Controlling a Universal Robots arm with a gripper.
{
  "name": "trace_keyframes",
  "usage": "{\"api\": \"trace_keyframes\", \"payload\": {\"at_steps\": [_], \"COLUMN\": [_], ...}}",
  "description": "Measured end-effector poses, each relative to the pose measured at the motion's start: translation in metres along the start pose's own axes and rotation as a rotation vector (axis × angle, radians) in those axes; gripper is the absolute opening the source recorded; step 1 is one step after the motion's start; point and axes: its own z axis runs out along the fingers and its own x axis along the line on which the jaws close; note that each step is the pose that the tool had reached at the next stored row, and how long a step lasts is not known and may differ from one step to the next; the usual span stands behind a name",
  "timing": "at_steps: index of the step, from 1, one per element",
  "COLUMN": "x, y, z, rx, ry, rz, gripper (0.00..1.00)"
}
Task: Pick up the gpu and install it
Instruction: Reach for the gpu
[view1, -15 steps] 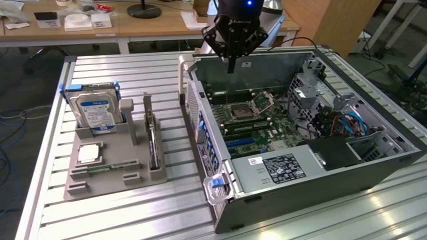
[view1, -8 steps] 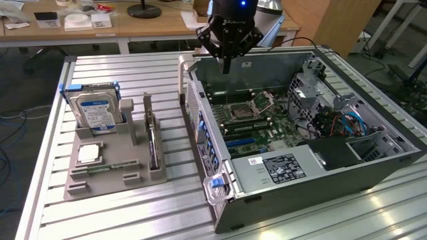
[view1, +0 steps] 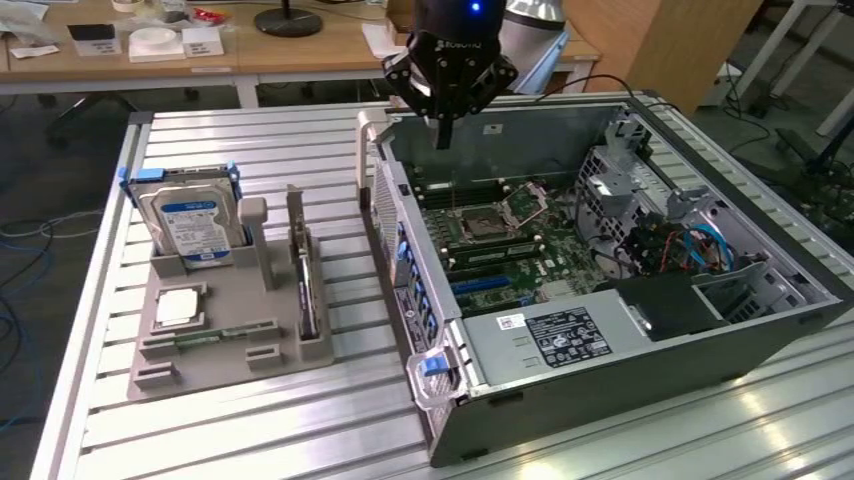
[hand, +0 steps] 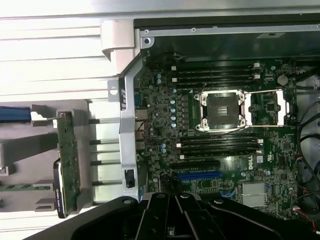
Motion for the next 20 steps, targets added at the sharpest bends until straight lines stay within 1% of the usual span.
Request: {"api": "trace_keyframes", "payload": {"at_steps": [20], "x": [0.02], "y": [-0.0029], "z": [0.001], "rx": [0.0003], "ry": [0.0043], "rz": [0.0], "gripper": [0.11]}}
